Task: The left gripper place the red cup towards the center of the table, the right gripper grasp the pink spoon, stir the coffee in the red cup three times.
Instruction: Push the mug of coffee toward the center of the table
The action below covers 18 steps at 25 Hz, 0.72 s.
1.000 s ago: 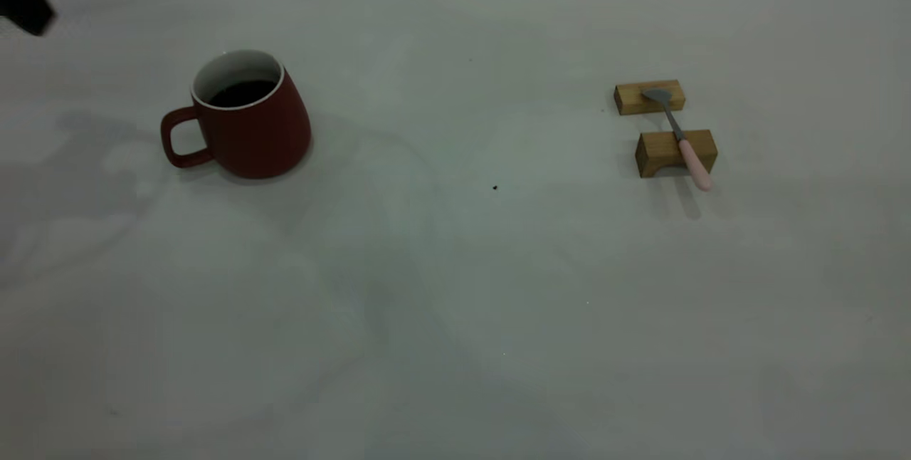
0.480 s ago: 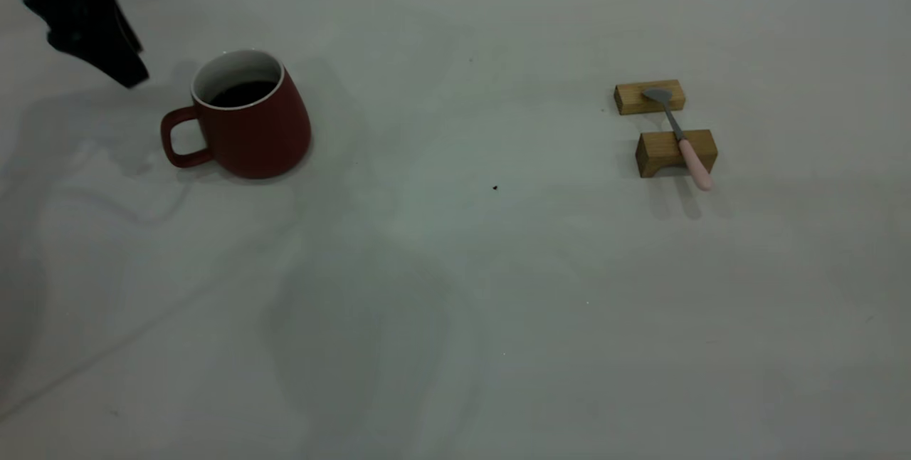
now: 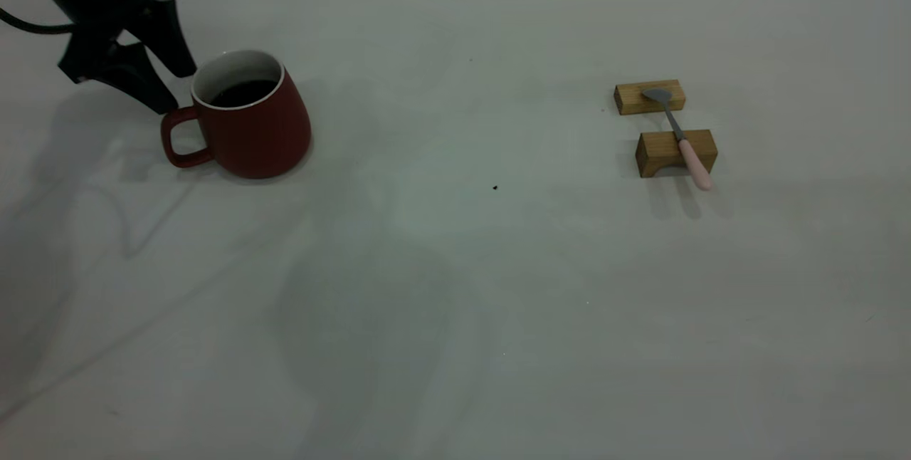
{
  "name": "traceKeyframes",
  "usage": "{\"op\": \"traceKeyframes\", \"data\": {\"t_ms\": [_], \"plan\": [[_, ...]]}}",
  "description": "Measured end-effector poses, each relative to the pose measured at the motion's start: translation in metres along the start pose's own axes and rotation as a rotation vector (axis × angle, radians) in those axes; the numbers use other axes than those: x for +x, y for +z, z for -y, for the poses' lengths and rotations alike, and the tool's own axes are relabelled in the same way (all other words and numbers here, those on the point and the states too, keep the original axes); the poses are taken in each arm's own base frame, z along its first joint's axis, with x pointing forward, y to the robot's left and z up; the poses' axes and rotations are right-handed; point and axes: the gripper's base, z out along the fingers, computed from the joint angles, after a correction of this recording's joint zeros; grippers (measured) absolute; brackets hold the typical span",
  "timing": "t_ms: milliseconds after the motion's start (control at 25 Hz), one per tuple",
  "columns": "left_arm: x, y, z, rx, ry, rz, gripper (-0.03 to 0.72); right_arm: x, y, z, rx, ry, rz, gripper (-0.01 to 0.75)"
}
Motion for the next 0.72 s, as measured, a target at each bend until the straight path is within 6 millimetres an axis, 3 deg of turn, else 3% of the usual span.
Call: {"op": "traceKeyframes", "data": {"t_ms": [320, 720], "plan": [[-0.03, 0.019, 0.001, 0.055, 0.021, -0.005, 0.586, 0.0, 0.0, 0.0, 0.0, 0.0, 0.0, 0.332], [-0.1, 0.04, 0.002, 0.063, 0.043, -0.013, 0.586, 0.0, 0.0, 0.0, 0.0, 0.0, 0.0, 0.332]]}}
